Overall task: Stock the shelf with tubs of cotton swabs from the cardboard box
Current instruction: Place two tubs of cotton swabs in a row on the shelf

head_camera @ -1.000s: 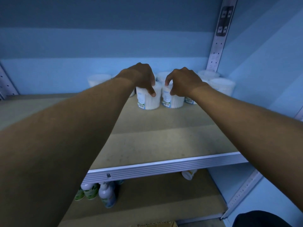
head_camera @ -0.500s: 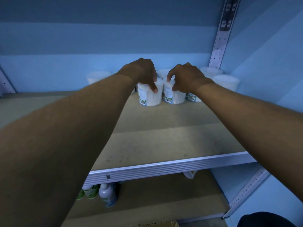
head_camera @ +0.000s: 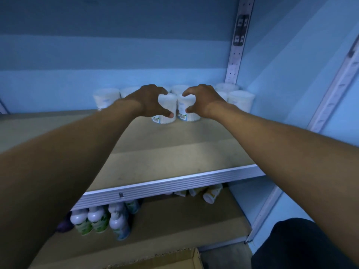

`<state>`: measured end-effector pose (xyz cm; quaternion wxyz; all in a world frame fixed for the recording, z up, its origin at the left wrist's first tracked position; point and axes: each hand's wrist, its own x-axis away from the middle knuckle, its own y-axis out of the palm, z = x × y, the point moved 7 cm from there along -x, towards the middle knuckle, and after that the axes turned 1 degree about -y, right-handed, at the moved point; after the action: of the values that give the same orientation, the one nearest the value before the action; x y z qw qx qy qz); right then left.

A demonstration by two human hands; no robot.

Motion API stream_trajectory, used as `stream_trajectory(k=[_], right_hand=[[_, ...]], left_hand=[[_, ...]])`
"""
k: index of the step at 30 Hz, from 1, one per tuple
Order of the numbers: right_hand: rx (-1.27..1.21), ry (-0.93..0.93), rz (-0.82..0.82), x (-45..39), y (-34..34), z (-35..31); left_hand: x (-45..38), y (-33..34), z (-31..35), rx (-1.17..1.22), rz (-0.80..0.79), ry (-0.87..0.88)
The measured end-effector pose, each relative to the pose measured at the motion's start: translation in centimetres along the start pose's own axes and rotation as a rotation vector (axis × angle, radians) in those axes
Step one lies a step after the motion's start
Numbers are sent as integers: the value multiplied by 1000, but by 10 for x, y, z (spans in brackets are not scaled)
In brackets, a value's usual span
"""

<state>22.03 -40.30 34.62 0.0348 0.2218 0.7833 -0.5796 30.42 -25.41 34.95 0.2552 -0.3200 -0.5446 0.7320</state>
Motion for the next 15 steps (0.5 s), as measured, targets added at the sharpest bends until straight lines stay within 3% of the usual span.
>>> stream_trajectory(k=[5, 15], right_hand=[[-40, 4, -22, 42, -7, -11], [-177, -86, 44, 164, 0, -55]], left_hand=[[52, -6, 0, 82, -27, -59], [190, -5, 14, 147, 51, 37]])
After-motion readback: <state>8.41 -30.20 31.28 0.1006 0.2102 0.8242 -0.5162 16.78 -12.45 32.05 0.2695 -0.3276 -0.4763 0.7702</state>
